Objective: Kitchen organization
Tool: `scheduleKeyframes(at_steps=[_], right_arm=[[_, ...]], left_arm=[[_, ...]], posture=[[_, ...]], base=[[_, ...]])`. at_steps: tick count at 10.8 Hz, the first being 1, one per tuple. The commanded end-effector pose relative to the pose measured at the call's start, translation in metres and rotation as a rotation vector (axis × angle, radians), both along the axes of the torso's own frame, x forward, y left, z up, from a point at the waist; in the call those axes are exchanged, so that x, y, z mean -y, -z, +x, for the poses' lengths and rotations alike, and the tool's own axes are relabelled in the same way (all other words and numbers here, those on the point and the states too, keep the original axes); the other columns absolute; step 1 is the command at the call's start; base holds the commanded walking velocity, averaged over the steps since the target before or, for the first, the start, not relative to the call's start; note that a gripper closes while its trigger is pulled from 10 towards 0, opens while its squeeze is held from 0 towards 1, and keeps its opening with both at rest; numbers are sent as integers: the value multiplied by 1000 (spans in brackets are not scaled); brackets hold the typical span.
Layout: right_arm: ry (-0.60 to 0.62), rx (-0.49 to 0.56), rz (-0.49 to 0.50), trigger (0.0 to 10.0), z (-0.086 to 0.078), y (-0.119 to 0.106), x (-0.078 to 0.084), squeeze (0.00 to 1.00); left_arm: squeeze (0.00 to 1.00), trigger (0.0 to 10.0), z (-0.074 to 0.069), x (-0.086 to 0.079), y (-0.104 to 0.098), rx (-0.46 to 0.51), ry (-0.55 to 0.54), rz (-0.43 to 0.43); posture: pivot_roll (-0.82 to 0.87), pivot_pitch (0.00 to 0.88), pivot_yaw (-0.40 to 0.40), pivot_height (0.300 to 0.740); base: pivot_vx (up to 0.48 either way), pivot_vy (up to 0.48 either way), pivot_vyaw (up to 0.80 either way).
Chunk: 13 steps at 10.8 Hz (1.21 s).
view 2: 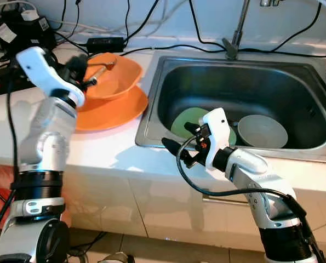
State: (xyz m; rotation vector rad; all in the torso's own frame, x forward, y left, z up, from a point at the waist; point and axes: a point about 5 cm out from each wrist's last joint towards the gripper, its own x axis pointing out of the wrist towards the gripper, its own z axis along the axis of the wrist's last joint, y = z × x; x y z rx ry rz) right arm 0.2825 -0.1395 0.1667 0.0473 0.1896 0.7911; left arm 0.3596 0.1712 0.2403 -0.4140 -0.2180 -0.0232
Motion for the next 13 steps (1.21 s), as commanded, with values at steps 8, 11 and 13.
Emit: scheduleKeyframes(at_steps=[8,11,13], right_arm=[[-9,26,-21,10000,1,-3,-2,0],[-10,28,-21,10000,2,-3,-2,0],[-9,28,-20,10000,3,-3,-3,0]], left_arm=[[0,0,-3,22,18,-232,184,-466],[0,0,-3,14,-4,-128,169,-484],[0,0,-4,16,-9,-113,194,-496]], posture=[[65,45,46,740],[71,45,45,740],[73,44,47,740]], base=[[0,0,0],[0,0,0],[0,0,0]])
